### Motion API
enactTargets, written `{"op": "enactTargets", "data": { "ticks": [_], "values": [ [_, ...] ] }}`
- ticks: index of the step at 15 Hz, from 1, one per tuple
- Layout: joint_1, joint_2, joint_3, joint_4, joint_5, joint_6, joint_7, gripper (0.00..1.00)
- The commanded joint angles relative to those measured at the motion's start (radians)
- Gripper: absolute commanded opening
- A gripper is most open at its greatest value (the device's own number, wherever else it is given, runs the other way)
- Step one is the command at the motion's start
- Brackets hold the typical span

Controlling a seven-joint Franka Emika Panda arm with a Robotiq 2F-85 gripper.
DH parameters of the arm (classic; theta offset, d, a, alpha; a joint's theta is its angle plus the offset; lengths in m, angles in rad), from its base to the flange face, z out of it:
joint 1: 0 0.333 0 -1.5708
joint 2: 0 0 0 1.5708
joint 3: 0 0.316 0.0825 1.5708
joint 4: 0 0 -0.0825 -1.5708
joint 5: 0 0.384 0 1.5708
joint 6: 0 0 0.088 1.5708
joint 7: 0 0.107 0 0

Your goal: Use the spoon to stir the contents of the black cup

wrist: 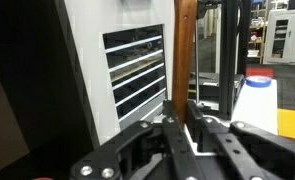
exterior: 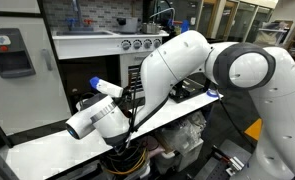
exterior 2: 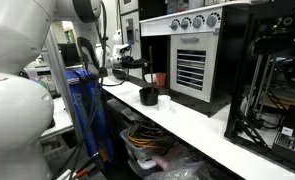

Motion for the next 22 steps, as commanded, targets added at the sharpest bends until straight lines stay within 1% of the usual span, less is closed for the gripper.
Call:
{"op": "enactTargets", "data": {
  "ticks": [1,8,16,18,22],
  "values": [
    [-0.009,0.036,0.0,0.028,-0.017,0.034,-0.002,0.04],
    [-0.005,0.054,0.006,0.04,-0.009,0.065,-0.002,0.04],
    [-0.006,0.042,0.037,0.043,0.016,0.143,-0.006,0.04],
    [-0.008,0.037,0.044,0.041,0.022,0.165,-0.026,0.04],
    [-0.006,0.03,0.032,0.03,0.01,0.156,-0.115,0.04]
  ]
}}
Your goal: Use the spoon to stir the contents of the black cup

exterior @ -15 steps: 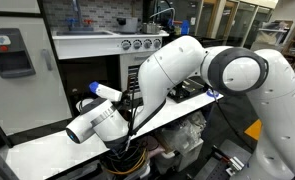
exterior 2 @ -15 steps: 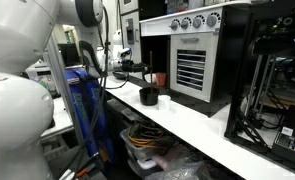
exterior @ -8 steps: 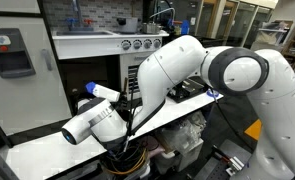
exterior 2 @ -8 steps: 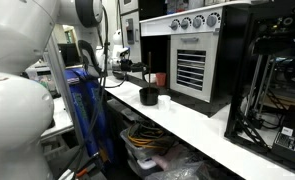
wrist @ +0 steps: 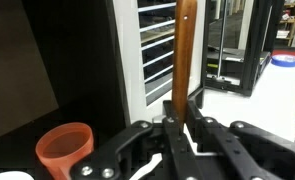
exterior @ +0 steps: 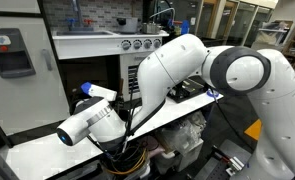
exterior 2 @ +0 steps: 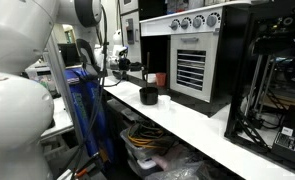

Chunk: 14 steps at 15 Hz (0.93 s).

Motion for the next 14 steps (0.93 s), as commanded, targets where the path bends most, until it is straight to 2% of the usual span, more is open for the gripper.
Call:
{"op": "enactTargets", "data": {
  "ticks": [1,6,10,14],
  "values": [
    [-0.009,-0.003,-0.007,-0.014,0.004,0.024,-0.096,0.04],
    [-0.004,-0.006,-0.057,-0.036,-0.062,-0.007,-0.196,0.04],
    [0.003,0.006,-0.092,-0.045,-0.152,-0.021,-0.132,0.04],
    [0.007,0.025,-0.085,-0.041,-0.179,-0.023,-0.082,0.04]
  ]
}}
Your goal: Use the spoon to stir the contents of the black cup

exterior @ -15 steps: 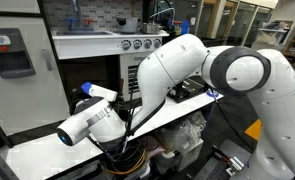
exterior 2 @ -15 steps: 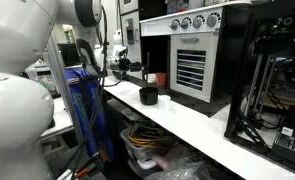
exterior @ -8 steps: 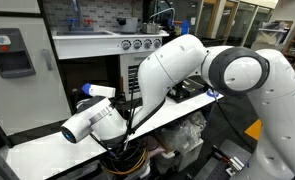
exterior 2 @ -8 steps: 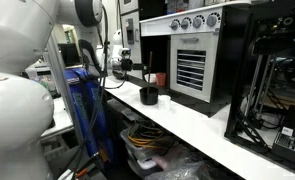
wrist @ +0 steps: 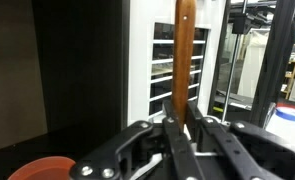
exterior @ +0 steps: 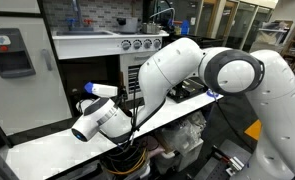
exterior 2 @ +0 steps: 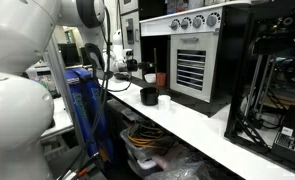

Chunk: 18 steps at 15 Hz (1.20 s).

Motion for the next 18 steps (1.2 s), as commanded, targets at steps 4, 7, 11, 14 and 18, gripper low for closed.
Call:
{"op": "enactTargets", "data": {
  "ticks": [4,7,11,14,18],
  "values": [
    [0.012,0.018,0.019,-0.017,-0.011,0.002,0.055,0.04],
    [0.018,0.017,0.038,-0.025,0.004,0.02,0.053,0.04],
    [0.027,0.008,0.062,-0.026,0.017,0.037,0.05,0.04],
    [0.03,0.0,0.081,-0.03,0.024,0.049,0.051,0.04],
    [0.033,-0.01,0.1,-0.031,0.031,0.063,0.05,0.04]
  ]
}}
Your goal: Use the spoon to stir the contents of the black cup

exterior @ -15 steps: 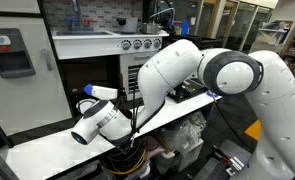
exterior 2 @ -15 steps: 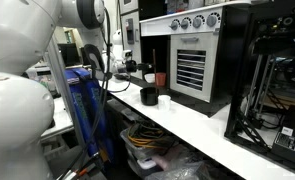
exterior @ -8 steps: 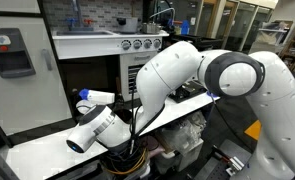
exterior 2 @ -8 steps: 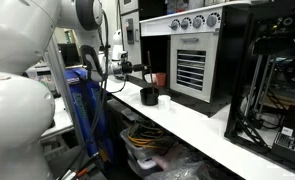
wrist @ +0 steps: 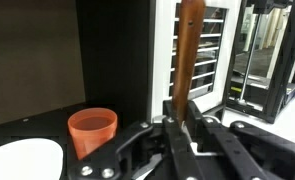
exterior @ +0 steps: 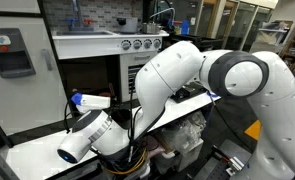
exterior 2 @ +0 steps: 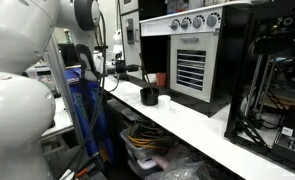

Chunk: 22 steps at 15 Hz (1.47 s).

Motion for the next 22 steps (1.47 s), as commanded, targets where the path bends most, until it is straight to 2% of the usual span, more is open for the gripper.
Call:
{"op": "enactTargets", "data": {
  "ticks": [1,10,22],
  "values": [
    [-0.006,-0.027,0.013,-0.025,0.029,0.054,0.011,0.04],
    [-0.014,-0.088,0.018,-0.028,0.059,0.071,0.009,0.04],
    [-0.065,-0.124,0.023,-0.037,0.258,0.076,-0.009,0.04]
  ]
}}
